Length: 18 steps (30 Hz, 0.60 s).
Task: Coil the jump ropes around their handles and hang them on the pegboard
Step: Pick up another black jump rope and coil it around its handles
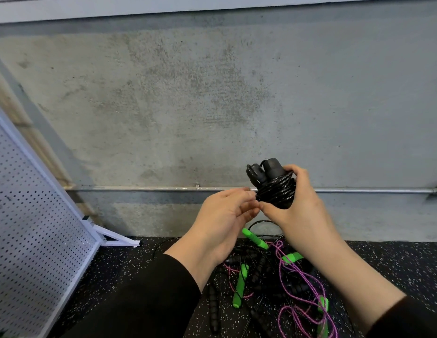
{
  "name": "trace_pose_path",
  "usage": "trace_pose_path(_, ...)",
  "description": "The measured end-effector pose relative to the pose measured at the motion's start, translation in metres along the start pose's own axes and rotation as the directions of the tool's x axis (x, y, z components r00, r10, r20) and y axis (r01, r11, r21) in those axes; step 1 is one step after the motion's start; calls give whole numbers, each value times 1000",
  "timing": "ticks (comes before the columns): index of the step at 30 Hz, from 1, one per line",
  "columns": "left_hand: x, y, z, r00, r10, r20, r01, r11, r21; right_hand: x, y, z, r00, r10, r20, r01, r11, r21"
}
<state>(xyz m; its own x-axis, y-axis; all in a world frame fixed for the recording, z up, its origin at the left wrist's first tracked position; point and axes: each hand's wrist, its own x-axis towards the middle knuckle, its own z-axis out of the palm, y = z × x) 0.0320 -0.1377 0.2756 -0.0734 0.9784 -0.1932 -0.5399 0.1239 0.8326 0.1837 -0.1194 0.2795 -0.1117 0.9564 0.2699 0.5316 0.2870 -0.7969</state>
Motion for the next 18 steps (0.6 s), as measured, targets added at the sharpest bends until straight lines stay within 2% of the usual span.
trace_pose_path(2,-2,1,2,998,48,40,-51,996,76,2,2,-2,999,50,-13,-49,997,61)
trace_pose_path(4,-3,2,1,994,93,66,-108,949,295,3,3,-4,996,82,-18,-79,991,111)
trace_pose_path(7,-5,-1,3,974,199,110,-223,749,624,3,4,-5,995,104,-14,-101,987,124)
trace_pose_path(9,-7,-2,7,942,312,124,-314,689,653,2,2,-4,993,120,10,-120,981,155)
trace_pose_path(13,-8,-3,12,885,462,54,-400,697,596,-2,0,1,994,102,38,-107,974,201)
trace_pose_path(15,-6,-5,11,859,508,62,-422,634,648,-4,-1,3,994,101,47,-109,973,203)
trace_pose_path(18,-6,-6,12,853,502,142,-431,524,735,-4,-3,1,993,118,33,-122,966,229)
